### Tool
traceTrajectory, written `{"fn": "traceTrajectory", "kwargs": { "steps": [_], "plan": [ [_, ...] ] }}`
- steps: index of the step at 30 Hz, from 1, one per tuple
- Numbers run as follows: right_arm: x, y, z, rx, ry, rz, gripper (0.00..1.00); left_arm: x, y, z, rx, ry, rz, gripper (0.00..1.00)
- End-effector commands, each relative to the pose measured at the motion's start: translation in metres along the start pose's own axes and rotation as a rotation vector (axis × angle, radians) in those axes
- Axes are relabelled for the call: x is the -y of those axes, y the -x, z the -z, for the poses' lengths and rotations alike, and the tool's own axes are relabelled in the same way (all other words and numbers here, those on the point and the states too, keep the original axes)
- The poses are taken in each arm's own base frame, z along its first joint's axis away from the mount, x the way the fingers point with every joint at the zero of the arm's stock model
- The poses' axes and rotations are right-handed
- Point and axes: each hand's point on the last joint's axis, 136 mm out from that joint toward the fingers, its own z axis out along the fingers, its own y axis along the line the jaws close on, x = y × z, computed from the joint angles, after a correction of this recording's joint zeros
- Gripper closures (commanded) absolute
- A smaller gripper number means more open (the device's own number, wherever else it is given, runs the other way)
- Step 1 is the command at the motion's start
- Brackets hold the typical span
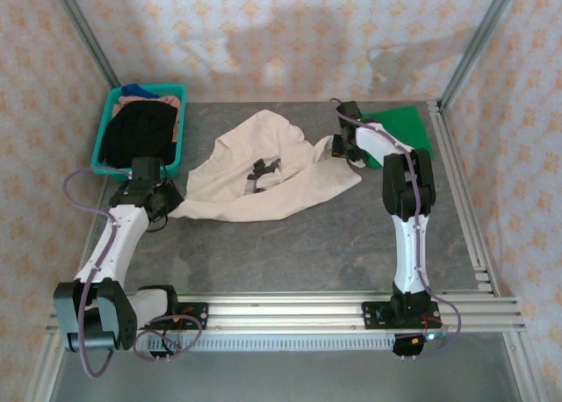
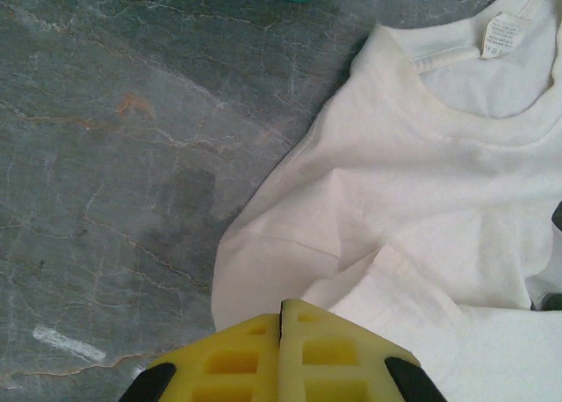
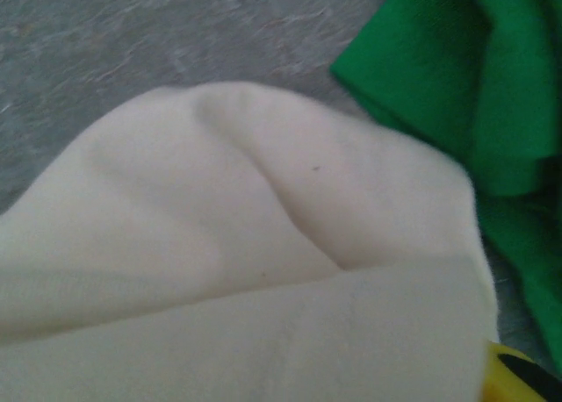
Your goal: Fold and stack the t-shirts
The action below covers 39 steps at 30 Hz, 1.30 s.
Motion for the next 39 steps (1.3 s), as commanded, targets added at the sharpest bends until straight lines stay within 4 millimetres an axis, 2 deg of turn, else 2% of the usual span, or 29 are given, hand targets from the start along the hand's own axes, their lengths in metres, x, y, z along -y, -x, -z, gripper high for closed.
{"fn": "traceTrajectory", "kwargs": {
  "steps": [1,4,8,11,13,15,17,19,22,27,30,33,35,36,38,39],
  "plan": [
    [0.002,0.002,0.003,-0.014,-0.021,0.037,0.54,0.0,0.001,-0.003,0.007,0.0,-0.015,1.0],
    [-0.009,-0.006,0.0,-0.051,0.049,0.034,0.53,0.0,0.001,-0.003,0.007,0.0,-0.016,1.0],
    [-0.011,-0.021,-0.005,-0.077,0.08,0.018,0.54,0.0,0.001,-0.003,0.006,-0.002,-0.015,1.0],
    [-0.008,-0.029,-0.007,-0.093,0.07,0.014,0.68,0.005,0.002,-0.003,0.001,-0.02,-0.008,1.0],
    [-0.006,-0.031,-0.002,-0.088,0.068,0.012,0.81,0.01,0.004,-0.002,-0.003,-0.043,-0.005,1.0],
    [-0.004,-0.031,0.012,-0.069,0.069,0.006,0.91,0.018,0.009,0.005,0.008,-0.076,0.0,1.0],
    [0.0,-0.031,0.032,-0.045,0.068,0.003,0.97,0.027,0.018,0.017,0.032,-0.109,0.005,1.0],
    [0.001,-0.031,0.057,-0.012,0.077,0.008,1.0,0.035,0.03,0.036,0.076,-0.142,0.005,1.0],
    [0.005,-0.037,0.1,0.032,0.084,0.029,1.0,0.044,0.053,0.078,0.175,-0.175,0.001,1.0],
    [0.019,-0.05,0.174,0.132,0.094,0.065,0.99,0.049,0.088,0.163,0.38,-0.199,-0.008,1.0],
    [0.028,-0.058,0.21,0.187,0.096,0.079,0.99,0.051,0.1,0.209,0.488,-0.228,-0.013,1.0],
    [0.035,-0.064,0.234,0.245,0.102,0.105,0.92,0.055,0.107,0.242,0.555,-0.263,-0.024,1.0],
    [0.041,-0.068,0.23,0.251,0.077,0.103,0.92,0.057,0.105,0.244,0.554,-0.279,-0.031,1.0],
    [0.041,-0.073,0.22,0.228,0.077,0.104,0.91,0.058,0.103,0.238,0.539,-0.284,-0.032,1.0],
    [0.04,-0.086,0.194,0.151,0.073,0.098,0.9,0.058,0.094,0.213,0.481,-0.29,-0.027,1.0],
    [0.04,-0.092,0.177,0.11,0.062,0.085,0.85,0.058,0.087,0.196,0.444,-0.292,-0.023,1.0]
  ]
}}
